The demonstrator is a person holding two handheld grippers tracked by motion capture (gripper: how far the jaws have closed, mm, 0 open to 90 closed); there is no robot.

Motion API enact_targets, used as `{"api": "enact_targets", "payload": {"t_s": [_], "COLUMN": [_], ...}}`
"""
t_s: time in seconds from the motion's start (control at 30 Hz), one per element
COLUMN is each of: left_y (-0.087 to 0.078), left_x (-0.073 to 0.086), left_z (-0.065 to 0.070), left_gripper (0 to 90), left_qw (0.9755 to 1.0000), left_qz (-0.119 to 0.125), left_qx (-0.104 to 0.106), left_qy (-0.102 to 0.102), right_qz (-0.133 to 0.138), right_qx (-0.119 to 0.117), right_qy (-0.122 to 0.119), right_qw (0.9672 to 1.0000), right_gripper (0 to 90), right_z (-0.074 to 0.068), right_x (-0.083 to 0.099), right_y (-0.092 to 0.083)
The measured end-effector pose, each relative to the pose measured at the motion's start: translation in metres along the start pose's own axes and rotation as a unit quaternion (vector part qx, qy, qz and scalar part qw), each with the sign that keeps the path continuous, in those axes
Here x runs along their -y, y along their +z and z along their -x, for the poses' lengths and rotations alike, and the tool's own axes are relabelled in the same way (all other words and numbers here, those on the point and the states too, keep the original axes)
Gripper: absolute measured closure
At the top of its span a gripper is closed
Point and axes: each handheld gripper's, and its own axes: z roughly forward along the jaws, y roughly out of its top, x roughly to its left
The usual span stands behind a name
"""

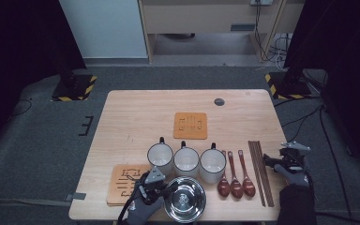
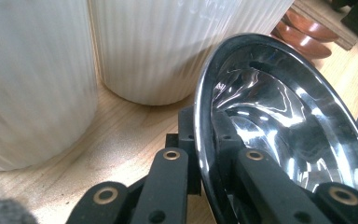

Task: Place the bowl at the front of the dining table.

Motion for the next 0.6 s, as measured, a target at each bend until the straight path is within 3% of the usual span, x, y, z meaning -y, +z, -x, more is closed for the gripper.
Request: {"api": "enact_targets", "payload": {"t_s": [0.6], "left_y": [-0.023], "left_x": [-0.007], "left_z": [0.007], "left_gripper": [84.3], "left_qw": [0.9992], "left_qz": [0.036], "left_qx": [0.015], "left_qy": [0.006], "right_qz": [0.0], "right_qx": [0.0], "right_qy": [0.0], "right_qw": [1.0], "right_gripper": [3.2], "right_z": [0.0], "right_x": [0.0], "right_y": [0.0]}}
